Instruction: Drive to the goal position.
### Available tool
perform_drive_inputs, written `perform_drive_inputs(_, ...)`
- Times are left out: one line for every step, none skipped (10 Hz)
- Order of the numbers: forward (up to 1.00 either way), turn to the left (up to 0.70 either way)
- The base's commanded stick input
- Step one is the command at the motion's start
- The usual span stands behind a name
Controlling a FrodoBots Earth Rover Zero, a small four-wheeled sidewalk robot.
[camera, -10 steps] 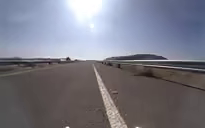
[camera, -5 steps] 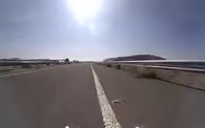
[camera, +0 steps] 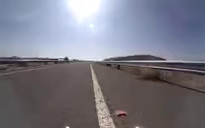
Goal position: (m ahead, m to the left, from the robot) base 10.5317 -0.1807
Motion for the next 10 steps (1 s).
perform_drive_inputs(0.70, 0.00)
perform_drive_inputs(0.70, 0.00)
perform_drive_inputs(0.70, 0.00)
perform_drive_inputs(0.70, 0.00)
perform_drive_inputs(0.70, 0.00)
perform_drive_inputs(0.70, 0.00)
perform_drive_inputs(0.70, 0.00)
perform_drive_inputs(0.70, 0.22)
perform_drive_inputs(0.70, 0.35)
perform_drive_inputs(0.70, 0.14)
